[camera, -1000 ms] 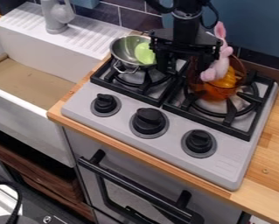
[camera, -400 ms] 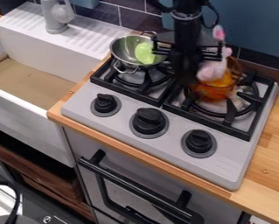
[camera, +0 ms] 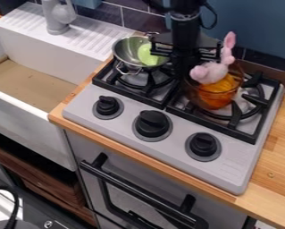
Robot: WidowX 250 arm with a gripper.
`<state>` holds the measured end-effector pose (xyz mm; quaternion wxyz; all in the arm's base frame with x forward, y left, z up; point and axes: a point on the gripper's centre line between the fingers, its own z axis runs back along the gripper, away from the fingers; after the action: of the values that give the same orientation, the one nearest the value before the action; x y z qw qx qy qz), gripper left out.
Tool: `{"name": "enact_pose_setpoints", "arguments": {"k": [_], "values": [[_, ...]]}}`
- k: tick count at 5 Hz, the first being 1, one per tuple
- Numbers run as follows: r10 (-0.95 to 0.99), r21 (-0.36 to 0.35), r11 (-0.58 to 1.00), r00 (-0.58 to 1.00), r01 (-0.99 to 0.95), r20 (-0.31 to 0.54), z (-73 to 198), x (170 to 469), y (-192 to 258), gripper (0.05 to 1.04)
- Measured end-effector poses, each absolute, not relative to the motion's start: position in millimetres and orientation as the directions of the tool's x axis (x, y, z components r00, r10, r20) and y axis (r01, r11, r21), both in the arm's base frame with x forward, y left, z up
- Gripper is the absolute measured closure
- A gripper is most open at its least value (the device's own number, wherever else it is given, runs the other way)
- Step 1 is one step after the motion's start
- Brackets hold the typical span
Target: Move the yellow pot beside the right burner
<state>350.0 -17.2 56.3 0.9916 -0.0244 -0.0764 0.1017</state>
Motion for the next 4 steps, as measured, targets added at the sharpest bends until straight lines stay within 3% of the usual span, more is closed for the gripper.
{"name": "enact_pose_setpoints", "arguments": {"k": [2, 4], "values": [[0.134, -0.113, 0.986, 0.987, -0.124, 0.091, 53.0, 333.0, -9.6, 1.022], [0.059, -0.127, 0.991, 0.994, -0.047, 0.096, 55.8, 310.9, 2.9, 1.021]]}}
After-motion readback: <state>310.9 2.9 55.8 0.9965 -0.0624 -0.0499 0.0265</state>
